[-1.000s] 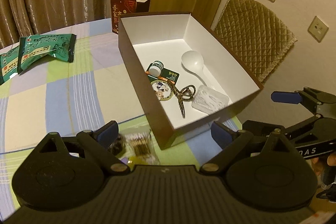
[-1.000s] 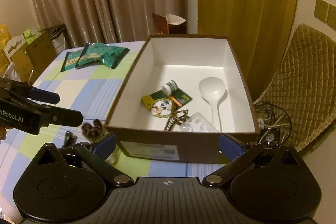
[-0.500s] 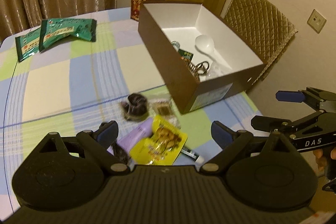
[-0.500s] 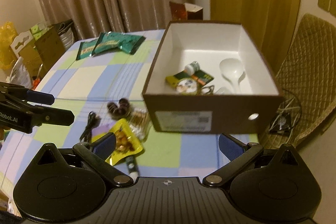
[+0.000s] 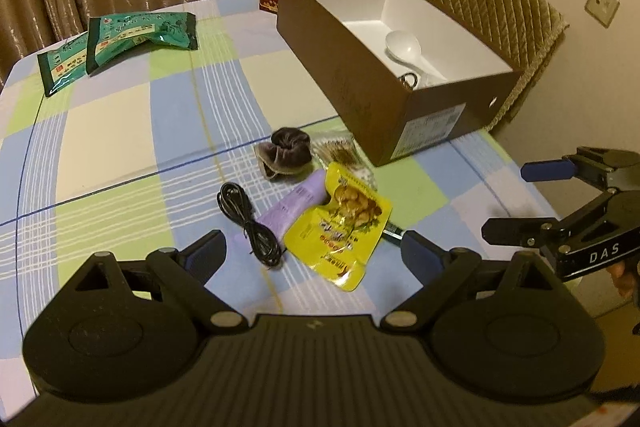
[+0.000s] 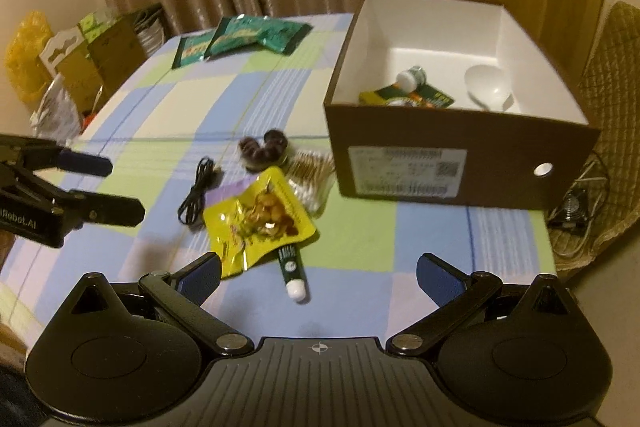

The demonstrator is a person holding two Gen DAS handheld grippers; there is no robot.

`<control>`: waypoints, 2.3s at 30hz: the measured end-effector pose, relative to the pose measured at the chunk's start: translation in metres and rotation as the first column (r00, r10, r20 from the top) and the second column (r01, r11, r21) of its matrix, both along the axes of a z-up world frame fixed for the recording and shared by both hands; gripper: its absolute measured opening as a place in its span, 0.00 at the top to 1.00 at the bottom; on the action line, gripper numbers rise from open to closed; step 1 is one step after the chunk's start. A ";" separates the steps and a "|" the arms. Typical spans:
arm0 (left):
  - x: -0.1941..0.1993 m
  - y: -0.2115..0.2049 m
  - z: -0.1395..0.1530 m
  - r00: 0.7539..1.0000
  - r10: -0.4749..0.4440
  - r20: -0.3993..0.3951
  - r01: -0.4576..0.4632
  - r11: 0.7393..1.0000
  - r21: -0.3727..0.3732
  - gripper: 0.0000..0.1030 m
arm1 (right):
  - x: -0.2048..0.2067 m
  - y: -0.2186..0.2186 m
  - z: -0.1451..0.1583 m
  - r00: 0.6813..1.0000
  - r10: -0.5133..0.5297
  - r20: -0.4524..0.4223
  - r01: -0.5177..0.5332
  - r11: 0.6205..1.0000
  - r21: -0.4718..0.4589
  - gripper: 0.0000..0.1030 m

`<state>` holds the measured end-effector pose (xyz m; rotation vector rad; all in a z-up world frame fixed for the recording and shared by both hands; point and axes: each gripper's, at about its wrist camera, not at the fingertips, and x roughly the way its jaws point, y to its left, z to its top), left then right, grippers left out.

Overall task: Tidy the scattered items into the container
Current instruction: 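Withdraw both tools from the box toward the remaining items, then grasp the green ointment tube with the right gripper while the left grasps the yellow snack pouch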

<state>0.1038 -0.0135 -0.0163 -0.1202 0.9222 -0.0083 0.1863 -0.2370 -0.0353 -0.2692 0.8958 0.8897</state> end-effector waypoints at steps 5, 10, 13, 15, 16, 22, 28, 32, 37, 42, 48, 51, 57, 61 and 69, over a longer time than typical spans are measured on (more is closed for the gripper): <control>0.002 0.007 -0.016 1.000 -0.013 -0.025 0.013 1.000 0.017 0.11 | -0.004 0.003 -0.011 0.999 0.032 0.011 -0.031 0.999 -0.038 0.02; 0.007 0.013 -0.027 0.998 -0.011 -0.058 0.012 1.000 0.016 0.12 | -0.006 0.008 -0.023 0.997 0.073 0.025 -0.071 0.996 -0.061 0.17; 0.011 0.015 -0.031 0.998 -0.010 -0.069 0.011 1.000 0.013 0.13 | -0.008 0.015 -0.034 0.994 0.110 0.028 -0.108 0.991 -0.079 0.31; 0.013 0.016 -0.033 0.997 -0.013 -0.074 0.013 1.000 0.008 0.14 | -0.008 0.020 -0.042 0.990 0.138 0.022 -0.136 0.987 -0.084 0.46; 0.014 0.016 -0.034 0.997 -0.013 -0.077 0.014 1.000 0.007 0.14 | -0.008 0.022 -0.046 0.988 0.151 0.019 -0.149 0.985 -0.090 0.49; 0.020 0.022 -0.041 0.995 -0.007 -0.096 0.008 1.000 0.010 0.14 | -0.007 0.037 -0.064 0.980 0.200 0.019 -0.196 0.974 -0.110 0.65; 0.024 0.024 -0.048 0.994 -0.013 -0.113 0.015 1.000 0.010 0.15 | -0.006 0.046 -0.076 0.974 0.223 0.042 -0.216 0.968 -0.125 0.83; 0.026 0.019 -0.049 0.993 -0.043 -0.107 0.045 0.999 0.015 0.16 | -0.006 0.041 -0.078 0.975 0.219 0.038 -0.212 0.968 -0.137 0.88; 0.032 0.007 -0.051 0.988 -0.126 -0.090 0.128 0.991 0.023 0.16 | -0.006 0.016 -0.076 0.984 0.179 0.023 -0.173 0.973 -0.151 0.88; 0.044 -0.014 -0.055 0.964 -0.256 -0.071 0.260 0.964 0.059 0.16 | -0.001 -0.017 -0.072 0.995 0.100 0.014 -0.096 0.981 -0.169 0.88; 0.064 -0.036 -0.067 0.898 -0.433 -0.083 0.440 0.892 0.106 0.25 | 0.006 -0.046 -0.069 1.000 0.008 0.003 -0.008 0.985 -0.171 0.88; 0.075 -0.040 -0.073 0.865 -0.492 -0.100 0.501 0.856 0.125 0.25 | 0.010 -0.055 -0.069 1.000 -0.024 -0.004 0.023 0.986 -0.167 0.88; 0.093 -0.040 -0.080 0.782 -0.609 -0.133 0.622 0.778 0.091 0.33 | 0.015 -0.068 -0.070 0.997 -0.070 -0.023 0.066 0.986 -0.151 0.88; 0.104 -0.043 -0.093 0.759 -0.625 -0.182 0.645 0.760 0.079 0.39 | 0.015 -0.073 -0.069 0.996 -0.089 -0.028 0.084 0.987 -0.139 0.88; 0.098 -0.053 -0.099 0.778 -0.608 -0.156 0.622 0.781 0.059 0.62 | 0.014 -0.072 -0.069 0.995 -0.099 -0.024 0.095 0.987 -0.133 0.88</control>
